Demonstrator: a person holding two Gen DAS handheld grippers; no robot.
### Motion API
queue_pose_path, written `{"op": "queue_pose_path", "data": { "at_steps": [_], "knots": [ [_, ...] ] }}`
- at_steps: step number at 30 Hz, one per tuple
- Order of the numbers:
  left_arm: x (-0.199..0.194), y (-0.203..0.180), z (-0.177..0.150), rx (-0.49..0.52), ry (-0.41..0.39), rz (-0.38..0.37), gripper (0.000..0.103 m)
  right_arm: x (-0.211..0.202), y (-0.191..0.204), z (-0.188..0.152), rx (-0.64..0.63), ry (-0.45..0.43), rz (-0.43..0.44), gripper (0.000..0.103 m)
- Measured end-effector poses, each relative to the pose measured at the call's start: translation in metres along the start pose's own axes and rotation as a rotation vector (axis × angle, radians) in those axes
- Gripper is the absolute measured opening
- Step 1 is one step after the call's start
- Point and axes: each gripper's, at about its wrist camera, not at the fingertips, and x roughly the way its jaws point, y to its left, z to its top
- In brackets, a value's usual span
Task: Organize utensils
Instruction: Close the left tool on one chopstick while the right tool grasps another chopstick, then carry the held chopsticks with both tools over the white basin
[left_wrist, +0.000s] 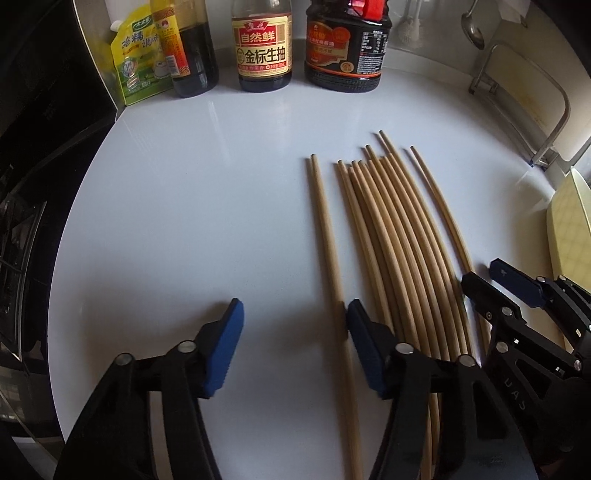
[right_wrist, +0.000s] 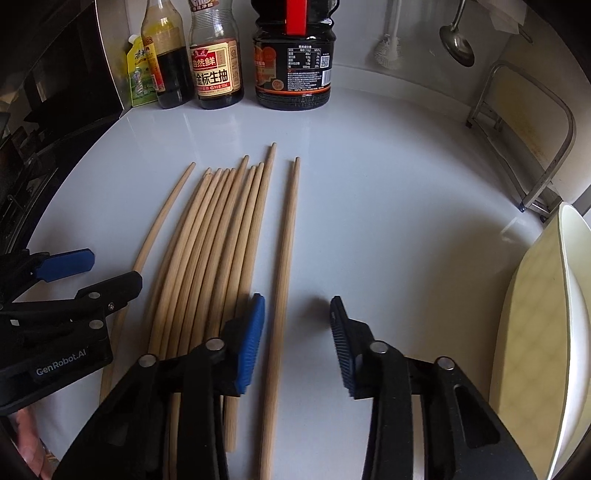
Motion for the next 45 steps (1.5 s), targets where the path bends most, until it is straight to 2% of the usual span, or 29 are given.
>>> {"op": "queue_pose_path", "data": {
  "at_steps": [1, 2, 6, 9, 13, 17, 23, 29, 33, 37, 41, 45],
  "knots": [
    [-0.001, -0.002, 0.001, 0.006, -0.001, -0.005, 0.023, 0.0, 0.002, 0.001, -0.007, 0.003, -0.003, 0.015],
    [-0.002, -0.003, 0.001, 0.009, 0.004, -0.01, 0.008, -0.001, 0.004, 0.002, -0.014, 0.007, -0.008, 0.007],
    [-0.002, -0.001, 0.004, 0.016, 0.019, -0.026, 0.007, -0.002, 0.003, 0.001, 0.005, 0.011, -0.01, 0.006],
    [-0.003, 0.004, 0.005, 0.002, 0.048, -0.071, 0.007, -0.006, -0.003, 0.0, 0.054, 0.013, 0.007, 0.006],
    [-0.013, 0.005, 0.009, 0.024, 0.042, -0.096, 0.007, -0.019, -0.009, -0.001, 0.112, 0.005, 0.03, 0.006],
    [-0.033, 0.001, 0.017, 0.07, 0.006, -0.118, 0.007, -0.04, -0.014, -0.002, 0.188, -0.018, 0.036, 0.006],
    [-0.067, -0.026, 0.032, 0.203, -0.057, -0.188, 0.007, -0.085, -0.024, -0.008, 0.307, -0.092, 0.012, 0.006],
    [-0.1, -0.092, 0.041, 0.337, -0.074, -0.319, 0.007, -0.135, -0.066, -0.029, 0.426, -0.15, -0.043, 0.006],
    [-0.119, -0.153, 0.046, 0.397, -0.113, -0.394, 0.007, -0.16, -0.119, -0.046, 0.483, -0.176, -0.106, 0.006],
    [-0.122, -0.216, 0.052, 0.427, -0.088, -0.456, 0.007, -0.171, -0.18, -0.065, 0.54, -0.167, -0.15, 0.006],
    [-0.117, -0.273, 0.053, 0.474, -0.074, -0.469, 0.007, -0.17, -0.23, -0.08, 0.58, -0.155, -0.173, 0.006],
    [-0.102, -0.311, 0.054, 0.482, -0.036, -0.478, 0.007, -0.154, -0.265, -0.088, 0.618, -0.127, -0.162, 0.006]
  ]
}}
